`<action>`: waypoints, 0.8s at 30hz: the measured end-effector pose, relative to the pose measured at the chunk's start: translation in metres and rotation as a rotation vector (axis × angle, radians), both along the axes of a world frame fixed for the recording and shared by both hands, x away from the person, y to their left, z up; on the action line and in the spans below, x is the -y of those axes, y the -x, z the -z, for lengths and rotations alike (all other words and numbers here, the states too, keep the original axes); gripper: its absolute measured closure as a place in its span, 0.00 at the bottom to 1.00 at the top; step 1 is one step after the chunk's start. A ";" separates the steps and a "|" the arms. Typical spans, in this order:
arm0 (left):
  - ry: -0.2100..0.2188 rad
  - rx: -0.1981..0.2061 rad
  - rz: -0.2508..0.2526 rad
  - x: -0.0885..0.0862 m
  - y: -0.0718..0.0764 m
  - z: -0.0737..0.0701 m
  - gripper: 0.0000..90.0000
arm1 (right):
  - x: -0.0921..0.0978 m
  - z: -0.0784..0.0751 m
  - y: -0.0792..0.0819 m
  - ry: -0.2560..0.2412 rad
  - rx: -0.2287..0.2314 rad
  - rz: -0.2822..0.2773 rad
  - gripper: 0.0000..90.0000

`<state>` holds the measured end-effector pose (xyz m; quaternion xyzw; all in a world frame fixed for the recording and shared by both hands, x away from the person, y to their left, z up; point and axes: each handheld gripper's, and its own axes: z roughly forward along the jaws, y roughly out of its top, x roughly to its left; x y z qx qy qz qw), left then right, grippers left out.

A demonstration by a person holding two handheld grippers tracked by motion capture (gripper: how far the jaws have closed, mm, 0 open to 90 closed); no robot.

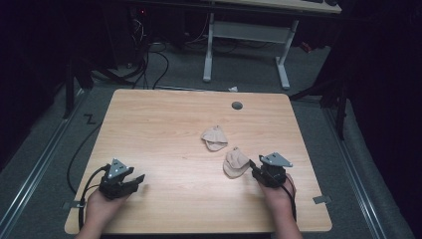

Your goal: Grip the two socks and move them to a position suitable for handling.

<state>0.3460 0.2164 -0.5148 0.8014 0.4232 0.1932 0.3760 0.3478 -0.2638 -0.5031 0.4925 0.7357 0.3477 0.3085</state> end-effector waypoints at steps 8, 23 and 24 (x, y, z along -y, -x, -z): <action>0.020 0.002 0.010 0.008 -0.005 -0.001 0.53 | 0.008 0.003 0.004 -0.017 -0.013 -0.002 0.65; 0.027 -0.015 0.018 0.009 -0.002 0.000 0.54 | -0.008 -0.004 -0.012 -0.028 -0.012 -0.057 0.71; 0.029 -0.016 0.020 0.009 -0.001 0.000 0.53 | -0.010 -0.004 -0.014 -0.025 -0.012 -0.061 0.72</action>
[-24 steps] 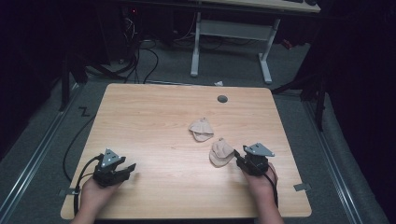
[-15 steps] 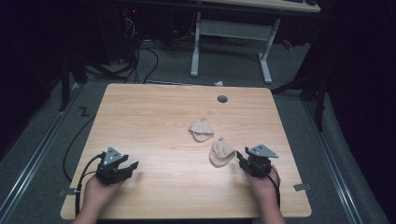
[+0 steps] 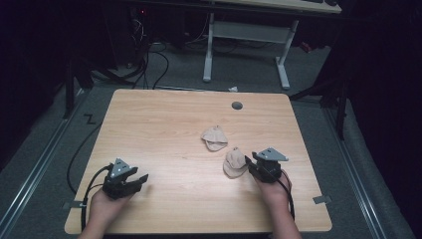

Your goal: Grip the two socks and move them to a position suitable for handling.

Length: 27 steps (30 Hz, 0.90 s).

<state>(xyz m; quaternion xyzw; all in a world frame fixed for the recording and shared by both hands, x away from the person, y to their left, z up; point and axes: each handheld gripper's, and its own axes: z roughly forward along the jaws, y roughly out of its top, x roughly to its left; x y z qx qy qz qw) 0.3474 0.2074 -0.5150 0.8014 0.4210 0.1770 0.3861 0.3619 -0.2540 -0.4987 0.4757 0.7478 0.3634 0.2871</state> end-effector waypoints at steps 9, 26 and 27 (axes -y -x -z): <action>-0.004 -0.004 0.033 0.003 0.002 0.000 0.53 | -0.014 0.006 -0.018 0.048 -0.050 -0.040 0.93; -0.008 0.002 0.071 0.010 0.005 0.001 0.53 | -0.021 0.025 -0.024 0.086 -0.156 -0.057 1.00; -0.005 0.005 0.070 0.011 0.005 0.001 0.53 | -0.021 0.025 -0.024 0.086 -0.153 -0.055 1.00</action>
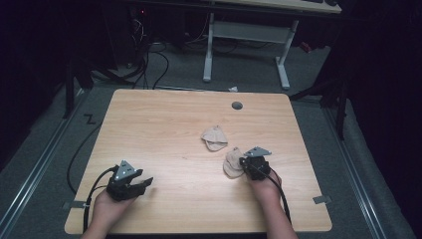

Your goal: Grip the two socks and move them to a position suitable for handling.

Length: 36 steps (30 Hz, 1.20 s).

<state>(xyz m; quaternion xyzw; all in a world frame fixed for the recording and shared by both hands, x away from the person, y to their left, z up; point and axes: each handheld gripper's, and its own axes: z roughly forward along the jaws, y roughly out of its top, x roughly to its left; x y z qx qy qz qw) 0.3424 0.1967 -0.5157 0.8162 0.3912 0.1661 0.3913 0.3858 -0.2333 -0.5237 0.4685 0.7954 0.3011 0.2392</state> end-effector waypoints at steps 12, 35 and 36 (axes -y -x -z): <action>0.011 0.013 0.033 0.010 0.005 -0.005 0.53 | -0.008 0.000 0.012 0.006 0.003 -0.042 1.00; 0.034 0.011 0.195 0.066 0.034 -0.008 0.56 | -0.068 -0.001 0.042 0.005 -0.017 -0.273 1.00; 0.038 0.007 0.204 0.069 0.035 -0.008 0.57 | -0.072 -0.001 0.043 0.005 -0.016 -0.286 1.00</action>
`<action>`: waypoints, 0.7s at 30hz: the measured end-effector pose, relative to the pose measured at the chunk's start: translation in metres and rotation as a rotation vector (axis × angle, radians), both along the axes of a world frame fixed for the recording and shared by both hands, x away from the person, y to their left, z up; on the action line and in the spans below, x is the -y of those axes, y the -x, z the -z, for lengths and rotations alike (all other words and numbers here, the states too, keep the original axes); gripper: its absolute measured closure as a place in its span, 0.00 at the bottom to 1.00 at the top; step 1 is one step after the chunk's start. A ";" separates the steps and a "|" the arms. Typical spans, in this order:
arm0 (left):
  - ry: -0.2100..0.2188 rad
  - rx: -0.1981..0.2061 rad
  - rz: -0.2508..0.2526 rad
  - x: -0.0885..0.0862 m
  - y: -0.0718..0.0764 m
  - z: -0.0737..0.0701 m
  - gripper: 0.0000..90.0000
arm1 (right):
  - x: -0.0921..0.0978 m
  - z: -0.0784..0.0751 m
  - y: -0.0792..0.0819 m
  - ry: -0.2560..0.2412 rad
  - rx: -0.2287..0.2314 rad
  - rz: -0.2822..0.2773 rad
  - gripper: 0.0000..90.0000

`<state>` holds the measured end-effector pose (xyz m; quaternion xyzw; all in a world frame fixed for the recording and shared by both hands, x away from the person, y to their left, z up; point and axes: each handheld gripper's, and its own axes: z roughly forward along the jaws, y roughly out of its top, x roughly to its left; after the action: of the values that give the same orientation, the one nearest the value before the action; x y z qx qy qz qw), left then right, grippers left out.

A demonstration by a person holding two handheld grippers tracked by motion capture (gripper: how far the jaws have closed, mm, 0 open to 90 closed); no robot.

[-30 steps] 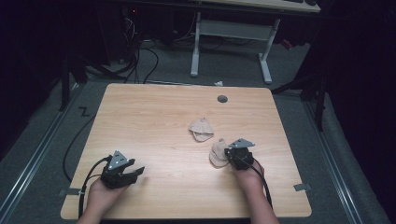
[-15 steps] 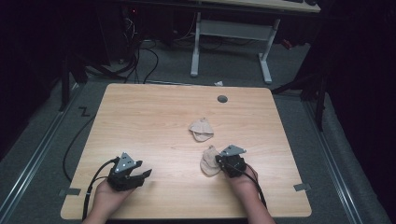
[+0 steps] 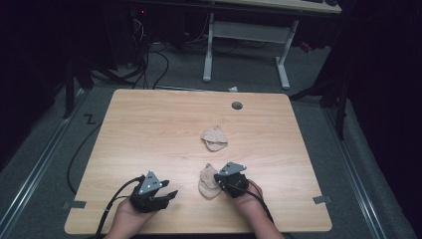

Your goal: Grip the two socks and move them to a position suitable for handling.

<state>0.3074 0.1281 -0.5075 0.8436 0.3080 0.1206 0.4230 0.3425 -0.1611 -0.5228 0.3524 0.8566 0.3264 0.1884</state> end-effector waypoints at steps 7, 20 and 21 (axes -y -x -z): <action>0.018 -0.013 0.047 0.017 0.009 0.000 0.68 | -0.020 0.000 0.009 -0.003 -0.006 -0.061 1.00; -0.024 -0.062 0.102 0.047 0.019 0.013 0.88 | -0.043 0.001 0.018 -0.004 0.001 -0.131 0.99; -0.035 -0.064 0.103 0.047 0.019 0.014 0.88 | -0.043 0.001 0.018 -0.005 0.000 -0.131 0.99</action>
<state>0.2881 0.0806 -0.5219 0.8691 0.2754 0.0769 0.4036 0.3242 -0.1185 -0.5240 0.2962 0.8770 0.3400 0.1659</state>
